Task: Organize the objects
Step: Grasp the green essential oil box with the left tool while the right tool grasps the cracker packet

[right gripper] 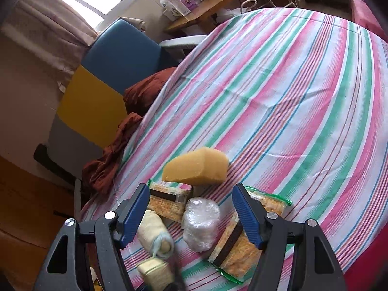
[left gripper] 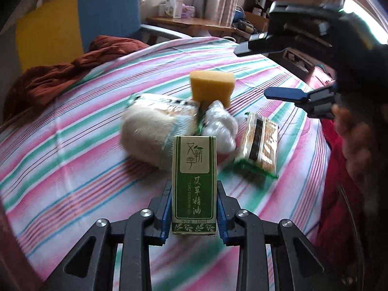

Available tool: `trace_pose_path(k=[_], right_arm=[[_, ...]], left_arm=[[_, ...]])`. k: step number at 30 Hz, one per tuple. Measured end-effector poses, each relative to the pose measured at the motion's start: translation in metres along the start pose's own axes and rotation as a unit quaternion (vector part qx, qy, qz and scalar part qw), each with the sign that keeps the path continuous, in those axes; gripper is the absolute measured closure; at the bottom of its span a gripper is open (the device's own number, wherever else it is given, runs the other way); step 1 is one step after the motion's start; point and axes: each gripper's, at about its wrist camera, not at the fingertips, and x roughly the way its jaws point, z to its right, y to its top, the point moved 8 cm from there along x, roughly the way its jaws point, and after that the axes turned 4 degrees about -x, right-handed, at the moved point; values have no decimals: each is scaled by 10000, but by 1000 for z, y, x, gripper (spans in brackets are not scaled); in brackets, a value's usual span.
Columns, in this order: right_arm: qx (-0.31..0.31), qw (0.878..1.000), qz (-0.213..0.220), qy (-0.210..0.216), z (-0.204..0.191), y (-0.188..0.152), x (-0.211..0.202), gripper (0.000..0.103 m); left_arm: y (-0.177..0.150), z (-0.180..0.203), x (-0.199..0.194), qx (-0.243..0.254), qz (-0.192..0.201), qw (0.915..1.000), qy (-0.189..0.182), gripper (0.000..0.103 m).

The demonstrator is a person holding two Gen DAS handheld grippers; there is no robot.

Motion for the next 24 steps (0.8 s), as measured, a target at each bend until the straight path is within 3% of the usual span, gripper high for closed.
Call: trace_pose_path(k=[9, 18, 24], right_arm=[[77, 9980, -238, -575, 18, -7, 9, 32], [131, 9893, -166, -1443, 40, -10, 2, 32], [173, 9805, -621, -1857, 52, -22, 13, 32]], left_arm=[[-50, -34, -28, -430, -84, 9987, 270, 72], [-44, -36, -21, -404, -24, 9986, 352, 72], [-45, -38, -21, -467, 59, 9984, 298, 72]])
